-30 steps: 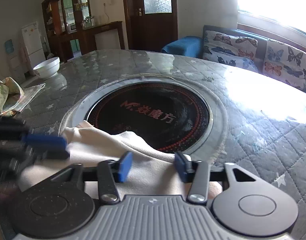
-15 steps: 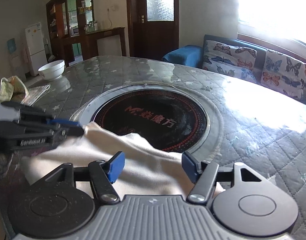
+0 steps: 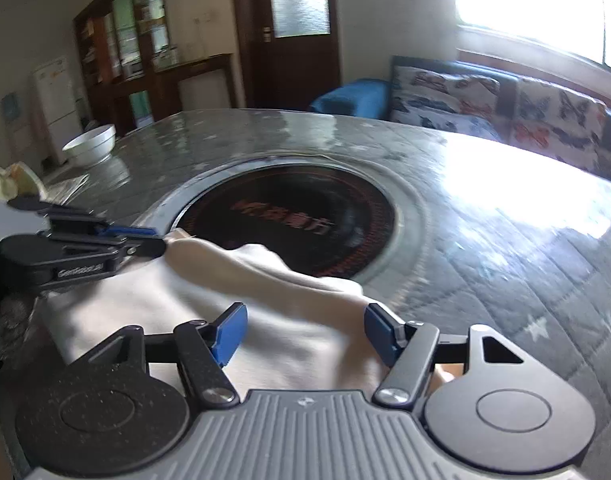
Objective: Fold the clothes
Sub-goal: 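Lower the folded hem onto the sweatshirt and open both grippers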
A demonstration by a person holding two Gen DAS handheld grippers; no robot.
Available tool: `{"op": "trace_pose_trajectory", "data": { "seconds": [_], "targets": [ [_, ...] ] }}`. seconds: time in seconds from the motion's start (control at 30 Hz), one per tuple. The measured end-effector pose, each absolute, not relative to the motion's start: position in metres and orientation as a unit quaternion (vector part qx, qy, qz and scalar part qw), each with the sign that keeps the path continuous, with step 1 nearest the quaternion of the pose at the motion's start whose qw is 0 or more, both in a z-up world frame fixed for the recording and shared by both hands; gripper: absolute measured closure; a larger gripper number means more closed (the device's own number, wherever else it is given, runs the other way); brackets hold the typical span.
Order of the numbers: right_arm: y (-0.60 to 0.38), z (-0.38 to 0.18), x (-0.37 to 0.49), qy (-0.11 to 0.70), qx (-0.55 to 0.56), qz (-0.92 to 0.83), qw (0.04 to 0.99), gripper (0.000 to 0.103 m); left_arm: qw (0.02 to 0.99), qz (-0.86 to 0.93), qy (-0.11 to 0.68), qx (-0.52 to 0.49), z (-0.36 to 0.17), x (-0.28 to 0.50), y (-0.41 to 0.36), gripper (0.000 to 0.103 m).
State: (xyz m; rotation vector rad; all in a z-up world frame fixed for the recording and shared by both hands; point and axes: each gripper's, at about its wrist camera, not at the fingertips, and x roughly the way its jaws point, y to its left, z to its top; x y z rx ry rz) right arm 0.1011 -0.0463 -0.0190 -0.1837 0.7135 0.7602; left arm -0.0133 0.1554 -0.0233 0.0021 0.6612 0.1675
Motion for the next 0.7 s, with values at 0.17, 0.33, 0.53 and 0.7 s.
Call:
{"op": "trace_pose_trajectory", "data": {
  "seconds": [0.17, 0.33, 0.53, 0.7],
  "targets": [
    [-0.045, -0.024, 0.106, 0.345, -0.092, 0.356, 0.864, 0.041, 0.941, 0.085, 0.328, 0.007, -0.025, -0.013, 0.153, 0.091],
    [-0.044, -0.017, 0.099, 0.334, -0.101, 0.355, 0.868, 0.041, 0.940, 0.090, 0.330, 0.011, -0.026, -0.013, 0.152, 0.087],
    [-0.039, -0.017, 0.083, 0.323, -0.140, 0.355, 0.866, 0.035, 0.938, 0.101, 0.331, 0.009, -0.025, -0.011, 0.154, 0.070],
    [-0.040, -0.015, 0.076, 0.321, -0.140, 0.356, 0.866, 0.024, 0.938, 0.107, 0.329, 0.008, -0.023, -0.015, 0.156, 0.055]
  ]
}}
